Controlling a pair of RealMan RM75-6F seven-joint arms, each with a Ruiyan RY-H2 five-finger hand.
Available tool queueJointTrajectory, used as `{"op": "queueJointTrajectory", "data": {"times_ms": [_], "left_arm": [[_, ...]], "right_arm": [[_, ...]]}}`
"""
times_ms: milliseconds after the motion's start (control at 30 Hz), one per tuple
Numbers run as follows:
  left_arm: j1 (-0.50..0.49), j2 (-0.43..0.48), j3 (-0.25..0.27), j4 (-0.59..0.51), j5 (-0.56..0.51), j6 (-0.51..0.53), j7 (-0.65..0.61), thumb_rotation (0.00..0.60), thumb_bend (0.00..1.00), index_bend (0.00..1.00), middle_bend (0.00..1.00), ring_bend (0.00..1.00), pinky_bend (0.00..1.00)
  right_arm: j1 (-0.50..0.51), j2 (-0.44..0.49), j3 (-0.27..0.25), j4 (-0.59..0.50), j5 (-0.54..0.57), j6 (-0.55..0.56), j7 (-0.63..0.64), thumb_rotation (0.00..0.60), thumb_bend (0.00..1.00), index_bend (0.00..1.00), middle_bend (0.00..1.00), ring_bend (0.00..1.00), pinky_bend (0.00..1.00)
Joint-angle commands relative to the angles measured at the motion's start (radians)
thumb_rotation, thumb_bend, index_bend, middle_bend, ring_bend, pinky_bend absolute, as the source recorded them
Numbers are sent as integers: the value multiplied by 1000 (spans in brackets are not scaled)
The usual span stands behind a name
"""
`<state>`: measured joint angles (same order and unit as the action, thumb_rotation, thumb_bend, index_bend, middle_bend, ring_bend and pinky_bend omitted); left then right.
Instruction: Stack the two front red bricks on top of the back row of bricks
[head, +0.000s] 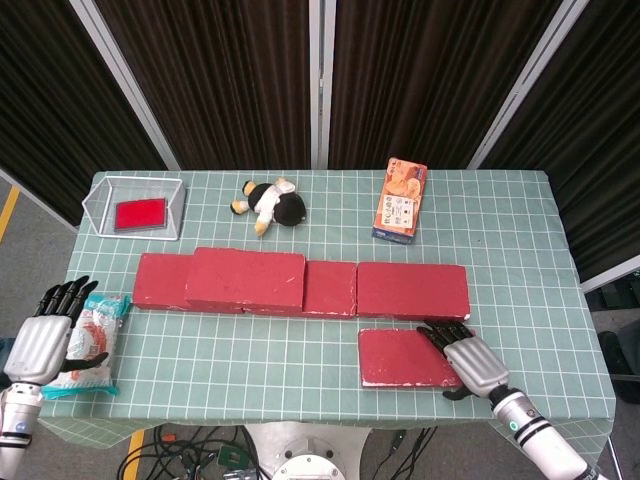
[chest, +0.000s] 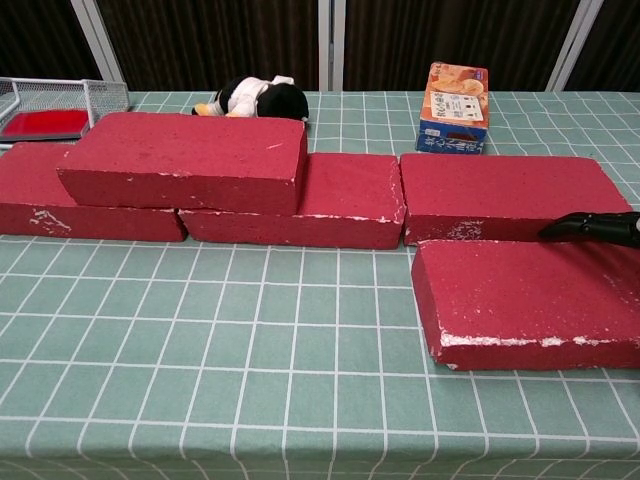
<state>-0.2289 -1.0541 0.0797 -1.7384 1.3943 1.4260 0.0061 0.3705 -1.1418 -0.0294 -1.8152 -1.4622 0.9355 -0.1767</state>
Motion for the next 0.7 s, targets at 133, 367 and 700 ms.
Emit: {"op": "queueJointTrajectory", "data": {"times_ms": [133, 367, 700], "left_arm": [[13, -13, -8, 19, -6, -26, -27, 600, 1, 17, 0, 0, 0], [31, -24, -19, 41, 3, -31, -50, 600, 1, 17, 0, 0, 0], [42, -14, -37, 38, 14, -47, -60, 600, 1, 17, 0, 0, 0]], "right_arm": [[18, -22, 1, 11, 35, -21, -9, 600, 0, 0, 0, 0, 0], [25, -35, -3, 15, 39, -15, -4, 600, 0, 0, 0, 0, 0], [30, -60, -13, 34, 39, -5, 0, 600, 1, 0, 79, 0, 0]]}}
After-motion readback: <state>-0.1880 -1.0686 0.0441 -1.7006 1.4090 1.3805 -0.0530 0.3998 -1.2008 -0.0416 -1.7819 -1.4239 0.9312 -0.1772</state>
